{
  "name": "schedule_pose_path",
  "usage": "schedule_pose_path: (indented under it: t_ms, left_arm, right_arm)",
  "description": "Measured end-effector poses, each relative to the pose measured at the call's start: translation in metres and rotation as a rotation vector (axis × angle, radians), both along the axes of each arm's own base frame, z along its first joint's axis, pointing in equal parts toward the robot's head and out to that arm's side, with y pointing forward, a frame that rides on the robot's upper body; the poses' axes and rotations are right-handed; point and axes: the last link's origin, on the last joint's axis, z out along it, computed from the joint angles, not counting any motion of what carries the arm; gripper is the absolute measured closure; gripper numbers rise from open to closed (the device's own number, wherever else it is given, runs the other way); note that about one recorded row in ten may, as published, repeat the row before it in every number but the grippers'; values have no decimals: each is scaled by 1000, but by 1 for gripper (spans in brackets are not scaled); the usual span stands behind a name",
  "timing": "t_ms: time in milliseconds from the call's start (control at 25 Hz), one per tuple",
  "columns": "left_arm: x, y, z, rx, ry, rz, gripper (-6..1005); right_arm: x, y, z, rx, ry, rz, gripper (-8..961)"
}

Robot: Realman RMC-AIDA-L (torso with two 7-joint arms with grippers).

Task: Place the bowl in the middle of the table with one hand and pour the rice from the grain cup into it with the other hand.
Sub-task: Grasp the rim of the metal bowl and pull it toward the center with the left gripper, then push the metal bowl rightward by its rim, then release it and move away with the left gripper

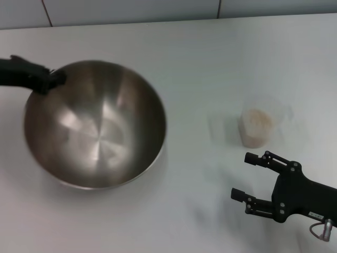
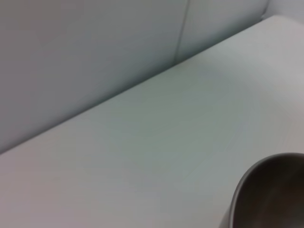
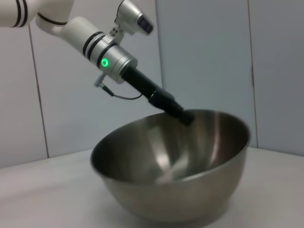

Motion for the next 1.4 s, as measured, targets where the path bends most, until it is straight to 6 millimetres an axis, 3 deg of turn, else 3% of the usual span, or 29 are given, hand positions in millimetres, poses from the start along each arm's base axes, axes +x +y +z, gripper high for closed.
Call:
schedule_pose_path:
  t_ms: [160, 240, 400, 640, 1240, 1400]
  left_arm:
    - [24, 9, -10, -30, -44, -37, 960]
    - [24, 9, -10, -30, -44, -37, 962]
    - [52, 26, -40, -96, -94, -77, 955]
    - [67, 33, -58, -121, -66, -117, 938]
    - [71, 35, -60, -119, -61, -126, 896]
    - [58, 37, -72, -103, -53, -95, 885]
  right_arm:
    - [0, -1, 0, 0, 2, -3, 121]
    - [0, -1, 0, 0, 1, -3, 122]
    - [0, -1, 0, -2, 1, -3, 122]
    - [-1, 1, -1, -10, 0, 7, 121]
    - [-1, 2, -4, -12, -5, 2, 122]
    - [-2, 1, -4, -12, -1, -1, 121]
